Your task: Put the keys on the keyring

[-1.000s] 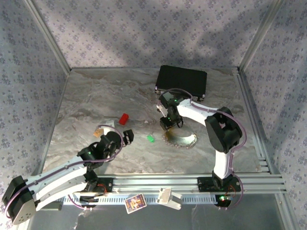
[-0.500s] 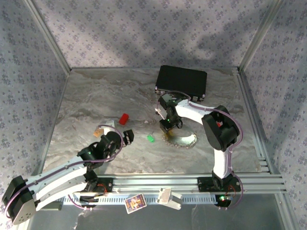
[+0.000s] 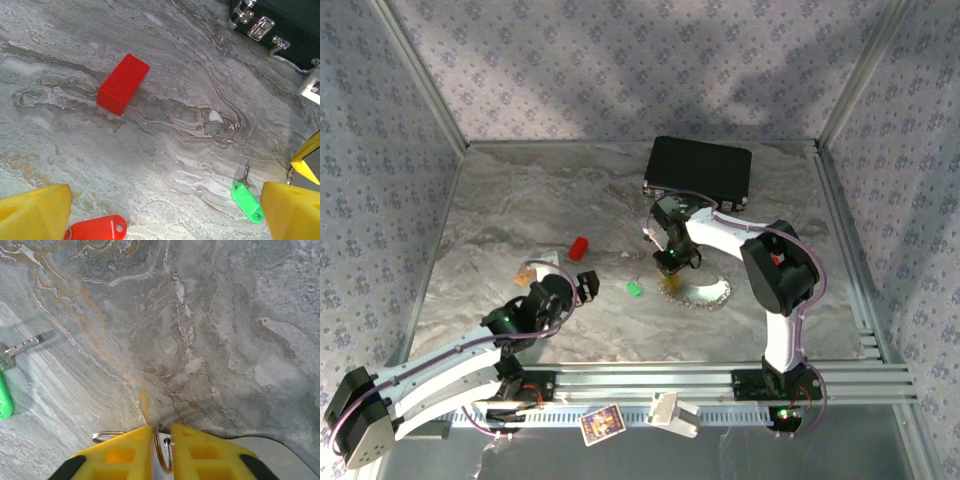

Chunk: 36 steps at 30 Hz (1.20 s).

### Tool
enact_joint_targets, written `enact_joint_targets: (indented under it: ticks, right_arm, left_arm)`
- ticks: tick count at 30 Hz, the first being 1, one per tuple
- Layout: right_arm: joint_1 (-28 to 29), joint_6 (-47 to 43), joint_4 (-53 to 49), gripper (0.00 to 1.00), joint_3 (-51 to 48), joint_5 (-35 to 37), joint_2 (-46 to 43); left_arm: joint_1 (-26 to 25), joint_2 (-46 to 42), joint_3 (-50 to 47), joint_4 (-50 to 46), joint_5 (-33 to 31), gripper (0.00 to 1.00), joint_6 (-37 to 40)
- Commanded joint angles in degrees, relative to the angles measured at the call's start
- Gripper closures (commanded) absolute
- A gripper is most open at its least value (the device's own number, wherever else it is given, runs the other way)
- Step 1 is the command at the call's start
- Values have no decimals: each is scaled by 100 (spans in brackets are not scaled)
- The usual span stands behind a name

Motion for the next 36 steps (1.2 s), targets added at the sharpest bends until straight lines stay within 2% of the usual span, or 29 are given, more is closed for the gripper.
enact_joint_targets:
  ticks: [1, 7, 12, 18, 21, 26, 30, 36]
  right_arm:
    - [3, -111, -236, 87, 122, 79, 14]
    - [81, -144, -328, 100, 203, 268, -179]
    - [181, -96, -300, 100, 171, 694, -611]
    - [410, -23, -182, 100, 97, 1043, -1371]
    - [486, -5, -100, 100, -17, 1161, -1935]
    - [569, -108, 88, 100, -189, 1446, -2779]
    - [590, -187, 294, 100, -267, 1491, -3311]
    - [608, -376, 721, 100, -230, 1398, -3758]
  left_arm:
    - [-24, 28, 114, 30, -7, 4, -84]
    - [-22, 6, 78, 58, -36, 4, -79]
    - [-21, 36, 172, 96, -201, 4, 157]
    - [11, 60, 567, -23, -308, 3, 877]
    - [78, 117, 790, 70, -92, 4, 1289]
    - [105, 253, 1167, 229, -166, 8, 1831]
    - [138, 477, 1539, 276, -409, 9, 2380]
    - [227, 1059, 2441, 161, -356, 7, 3394]
